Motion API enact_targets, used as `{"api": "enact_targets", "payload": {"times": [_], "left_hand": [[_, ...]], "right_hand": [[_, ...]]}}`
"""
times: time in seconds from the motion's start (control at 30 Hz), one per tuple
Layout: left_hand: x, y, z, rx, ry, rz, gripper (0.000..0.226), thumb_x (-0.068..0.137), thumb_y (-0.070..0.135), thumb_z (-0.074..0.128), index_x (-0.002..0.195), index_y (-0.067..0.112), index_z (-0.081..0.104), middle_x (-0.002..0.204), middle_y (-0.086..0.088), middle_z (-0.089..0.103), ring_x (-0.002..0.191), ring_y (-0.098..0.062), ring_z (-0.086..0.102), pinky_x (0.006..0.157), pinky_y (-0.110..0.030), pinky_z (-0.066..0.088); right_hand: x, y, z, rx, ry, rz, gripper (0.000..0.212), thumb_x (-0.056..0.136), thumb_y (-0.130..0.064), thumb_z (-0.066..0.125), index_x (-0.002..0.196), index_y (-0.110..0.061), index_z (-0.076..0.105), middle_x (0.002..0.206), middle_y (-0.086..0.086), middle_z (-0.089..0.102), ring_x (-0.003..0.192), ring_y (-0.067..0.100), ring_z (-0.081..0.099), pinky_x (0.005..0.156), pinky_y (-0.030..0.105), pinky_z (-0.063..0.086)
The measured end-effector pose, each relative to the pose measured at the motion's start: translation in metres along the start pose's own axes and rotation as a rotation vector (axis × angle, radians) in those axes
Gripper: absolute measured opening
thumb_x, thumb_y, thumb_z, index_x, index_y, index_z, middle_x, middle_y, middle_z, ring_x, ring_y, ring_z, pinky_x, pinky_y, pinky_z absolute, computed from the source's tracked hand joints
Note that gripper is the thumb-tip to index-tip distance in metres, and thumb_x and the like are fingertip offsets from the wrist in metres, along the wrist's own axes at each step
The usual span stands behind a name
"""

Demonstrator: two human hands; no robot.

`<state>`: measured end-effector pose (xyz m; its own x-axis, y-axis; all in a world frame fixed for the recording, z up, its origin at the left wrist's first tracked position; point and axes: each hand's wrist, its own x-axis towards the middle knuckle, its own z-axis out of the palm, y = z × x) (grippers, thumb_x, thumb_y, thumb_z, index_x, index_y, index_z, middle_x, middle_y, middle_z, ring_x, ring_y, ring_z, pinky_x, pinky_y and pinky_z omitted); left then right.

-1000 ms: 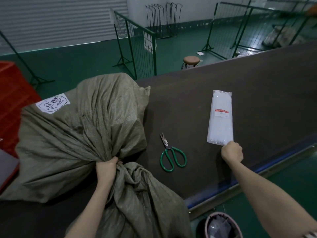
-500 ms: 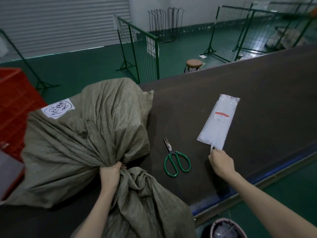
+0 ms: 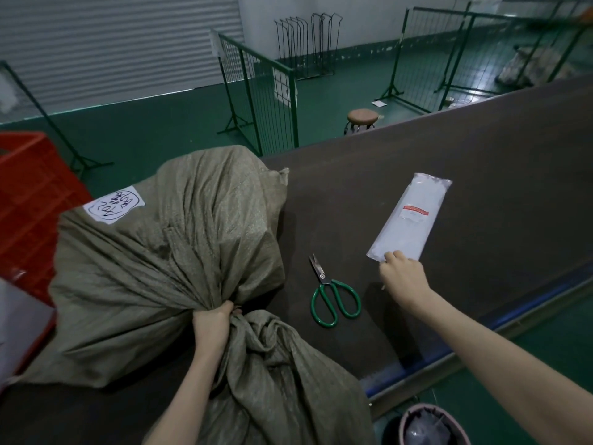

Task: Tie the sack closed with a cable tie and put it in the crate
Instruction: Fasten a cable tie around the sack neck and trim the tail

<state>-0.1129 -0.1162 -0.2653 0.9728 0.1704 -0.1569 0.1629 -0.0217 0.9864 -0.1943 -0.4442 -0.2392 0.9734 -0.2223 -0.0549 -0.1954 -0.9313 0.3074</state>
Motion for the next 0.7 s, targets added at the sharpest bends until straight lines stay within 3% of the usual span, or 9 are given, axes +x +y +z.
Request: {"api": "enact_targets", "payload": {"times": [0.1,0.17,0.23,0.27,0.37,0.43,0.5,0.6,0.7], "left_hand": [[0.007,-0.008,-0.005,0.001,-0.019,-0.001,0.013,0.072,-0.012,0.06,0.077,-0.001,0.063,0.085,-0.01,0.066,0.068,-0.011,0.065,0.063,-0.023,0.054],[0.01,-0.01,-0.008,-0.002,-0.025,-0.004,0.017,0.068,-0.006,0.063,0.085,-0.006,0.064,0.093,-0.013,0.066,0.077,-0.016,0.063,0.073,-0.034,0.057],[0.007,-0.006,-0.007,-0.008,-0.036,-0.015,0.015,0.072,-0.013,0.059,0.085,-0.007,0.061,0.09,-0.012,0.064,0.069,-0.013,0.063,0.062,-0.024,0.057],[0.004,-0.003,-0.006,-0.005,-0.036,-0.016,0.016,0.075,-0.019,0.055,0.082,-0.005,0.059,0.087,-0.01,0.063,0.06,-0.006,0.062,0.053,-0.018,0.053],[-0.002,0.001,-0.004,0.009,-0.059,0.008,0.023,0.077,-0.024,0.052,0.083,-0.003,0.058,0.083,-0.005,0.061,0.055,0.005,0.06,0.052,-0.012,0.05],[-0.002,0.002,-0.007,-0.015,-0.07,0.016,0.026,0.076,-0.021,0.055,0.091,-0.002,0.063,0.09,-0.004,0.065,0.07,0.0,0.063,0.066,-0.016,0.054],[-0.004,0.006,-0.008,-0.031,-0.09,-0.001,0.028,0.076,-0.019,0.057,0.09,0.003,0.066,0.091,-0.003,0.067,0.08,-0.01,0.064,0.071,-0.022,0.054],[-0.01,0.013,-0.01,-0.062,-0.125,-0.076,0.026,0.078,-0.019,0.057,0.094,0.001,0.063,0.085,-0.004,0.066,0.062,-0.001,0.066,0.054,-0.013,0.051],[-0.01,0.014,-0.015,-0.145,-0.162,-0.2,0.028,0.075,-0.009,0.064,0.103,-0.004,0.064,0.093,-0.016,0.067,0.065,-0.016,0.064,0.056,-0.02,0.053]], "right_hand": [[-0.002,-0.007,0.001,0.172,0.041,-0.047,0.017,0.091,-0.016,0.053,0.1,-0.004,0.061,0.111,0.013,0.059,0.106,0.03,0.055,0.068,0.036,0.042],[-0.008,-0.013,0.0,0.265,0.085,-0.08,0.012,0.083,-0.016,0.062,0.087,-0.005,0.061,0.098,0.012,0.062,0.095,0.03,0.06,0.058,0.034,0.041],[-0.016,-0.018,0.004,0.313,0.128,-0.122,0.023,0.065,-0.015,0.08,0.068,-0.01,0.058,0.074,0.006,0.061,0.067,0.024,0.063,0.04,0.021,0.023],[-0.018,-0.021,0.007,0.334,0.161,-0.127,0.03,0.059,-0.014,0.084,0.064,-0.013,0.055,0.067,0.004,0.059,0.058,0.021,0.06,0.04,0.019,0.017],[-0.02,-0.031,0.01,0.588,0.19,-0.145,0.022,0.086,-0.019,0.065,0.079,-0.018,0.045,0.078,0.006,0.061,0.07,0.026,0.056,0.059,0.03,0.035],[-0.023,-0.042,0.004,0.833,0.085,-0.126,0.016,0.098,-0.024,0.046,0.086,-0.018,0.038,0.078,0.006,0.065,0.07,0.029,0.059,0.066,0.038,0.042],[-0.025,-0.055,-0.01,1.051,0.067,-0.105,0.016,0.1,-0.027,0.041,0.087,-0.017,0.039,0.067,0.008,0.064,0.058,0.025,0.056,0.063,0.04,0.045],[-0.026,-0.075,-0.04,1.212,0.175,-0.156,0.016,0.098,-0.022,0.047,0.087,-0.011,0.044,0.059,0.01,0.051,0.051,0.01,0.038,0.055,0.029,0.037],[-0.024,-0.096,-0.074,1.243,0.316,-0.282,0.009,0.096,-0.011,0.049,0.089,-0.007,0.051,0.062,-0.01,0.045,0.055,0.002,0.041,0.057,0.014,0.032]]}}
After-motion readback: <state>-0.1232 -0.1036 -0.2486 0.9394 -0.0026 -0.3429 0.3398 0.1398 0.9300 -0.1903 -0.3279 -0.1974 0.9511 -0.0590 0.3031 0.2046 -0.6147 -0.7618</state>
